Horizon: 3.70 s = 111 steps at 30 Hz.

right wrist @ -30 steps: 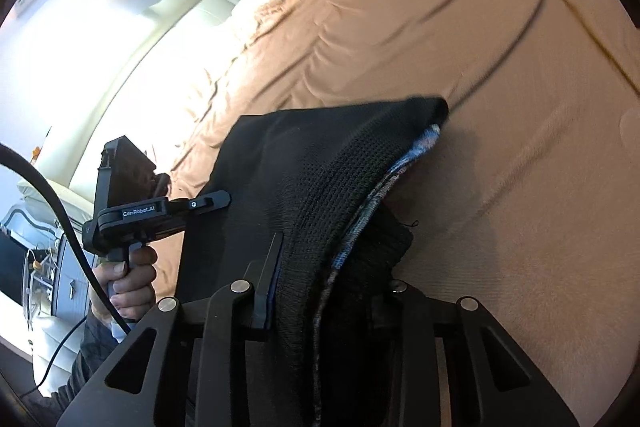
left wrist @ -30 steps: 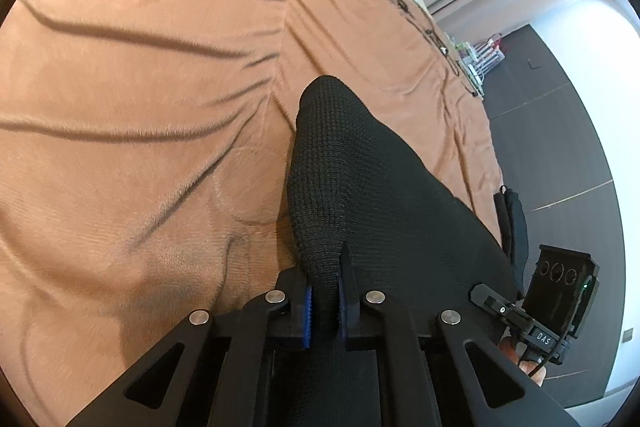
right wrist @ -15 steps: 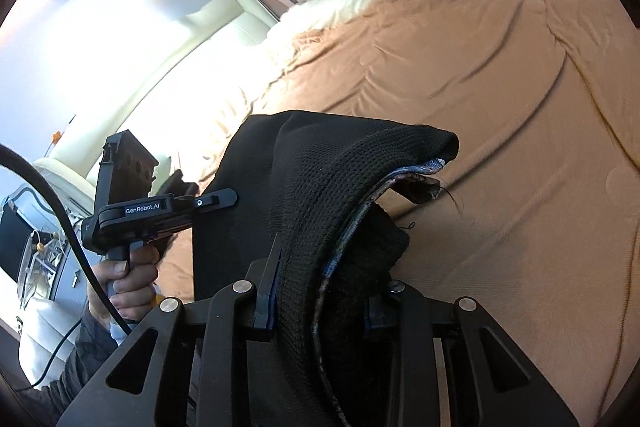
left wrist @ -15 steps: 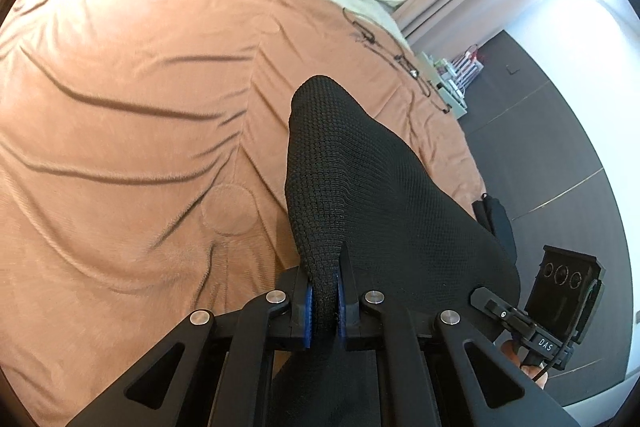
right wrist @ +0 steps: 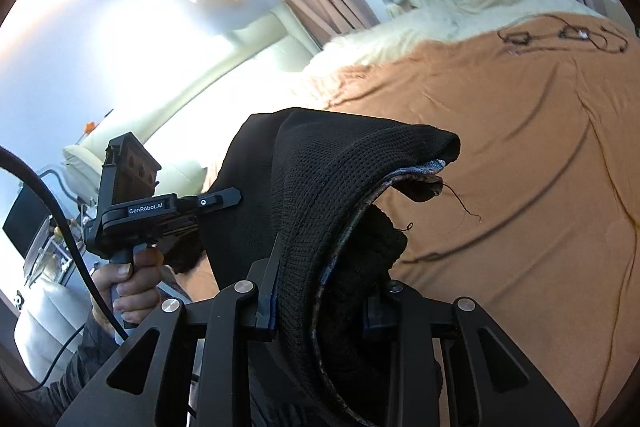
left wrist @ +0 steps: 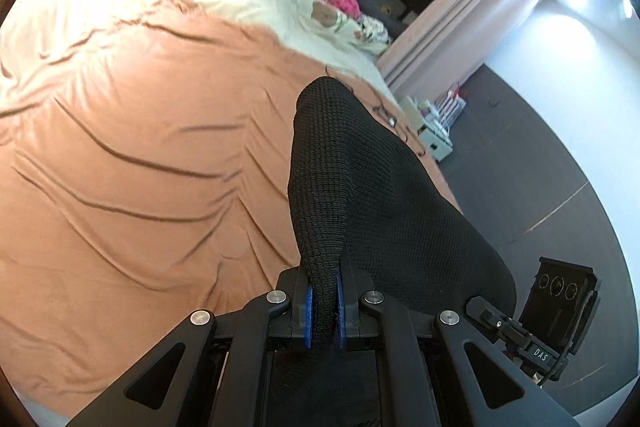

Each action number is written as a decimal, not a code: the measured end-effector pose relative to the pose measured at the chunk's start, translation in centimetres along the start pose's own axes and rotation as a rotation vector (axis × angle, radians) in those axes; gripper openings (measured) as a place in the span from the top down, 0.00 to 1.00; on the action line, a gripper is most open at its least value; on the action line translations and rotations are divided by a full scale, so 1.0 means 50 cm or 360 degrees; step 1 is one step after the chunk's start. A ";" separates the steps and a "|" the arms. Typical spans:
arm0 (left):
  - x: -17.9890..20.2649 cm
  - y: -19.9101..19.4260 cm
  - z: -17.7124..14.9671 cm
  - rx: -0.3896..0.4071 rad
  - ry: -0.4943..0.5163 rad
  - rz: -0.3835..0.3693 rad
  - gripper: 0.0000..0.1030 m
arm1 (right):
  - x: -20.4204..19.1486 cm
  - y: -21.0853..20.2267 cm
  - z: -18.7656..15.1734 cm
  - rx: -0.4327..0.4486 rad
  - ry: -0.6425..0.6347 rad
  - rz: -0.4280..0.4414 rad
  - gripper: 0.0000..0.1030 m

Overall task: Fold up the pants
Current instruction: 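Lift the shorts with both grippers and fold them in half, then lower the folded shorts onto the bed beside the tissue box with both grippers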

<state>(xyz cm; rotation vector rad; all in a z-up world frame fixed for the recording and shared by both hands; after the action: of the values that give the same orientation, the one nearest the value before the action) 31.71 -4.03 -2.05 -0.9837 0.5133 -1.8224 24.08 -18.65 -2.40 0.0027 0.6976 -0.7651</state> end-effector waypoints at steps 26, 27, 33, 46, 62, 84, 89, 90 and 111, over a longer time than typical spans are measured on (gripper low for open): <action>-0.230 -0.430 0.094 0.0490 -0.0123 0.0247 0.92 | -0.195 0.202 0.056 -0.0052 -0.0321 0.0323 0.76; -0.243 -0.439 0.095 0.0505 -0.0140 0.0252 0.92 | -0.203 0.213 0.060 -0.0060 -0.0344 0.0340 0.76; -0.324 -0.491 0.091 0.0577 -0.0211 0.0312 0.92 | -0.225 0.270 0.062 -0.0103 -0.0414 0.0425 0.76; -0.514 -0.556 0.091 0.0622 -0.0324 0.0465 0.92 | -0.245 0.429 0.052 -0.0212 -0.0458 0.0530 0.76; -0.759 -0.590 0.119 0.0648 -0.0385 0.0524 0.92 | -0.277 0.645 0.037 -0.0305 -0.0521 0.0529 0.76; -1.017 -0.468 0.251 0.0460 -0.0474 0.0810 0.92 | -0.306 0.959 0.062 -0.0577 -0.0599 0.0507 0.76; -1.047 -0.412 0.280 0.0393 -0.0483 0.0844 0.92 | -0.297 1.000 0.081 -0.0594 -0.0581 0.0475 0.76; -1.052 -0.400 0.286 0.0380 -0.0482 0.0851 0.92 | -0.292 1.006 0.082 -0.0597 -0.0574 0.0466 0.76; -1.155 -0.272 0.274 0.0166 -0.0595 0.1087 0.55 | -0.042 1.092 0.141 -0.0623 -0.0081 0.0168 0.35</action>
<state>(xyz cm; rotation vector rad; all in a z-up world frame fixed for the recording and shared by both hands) 47.22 54.58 -7.57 -0.9047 0.4426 -1.0198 61.87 20.95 -8.88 -0.3325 0.7833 -0.5166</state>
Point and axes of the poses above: each gripper's, at about its wrist camera, not at the fingertips, and y roughly the way its jaws point, x to its right, z to its top, the point moved 5 cm from there along y, roughly the way its jaws point, and after that the axes turned 14 degrees about z, right-handed, at the moved point
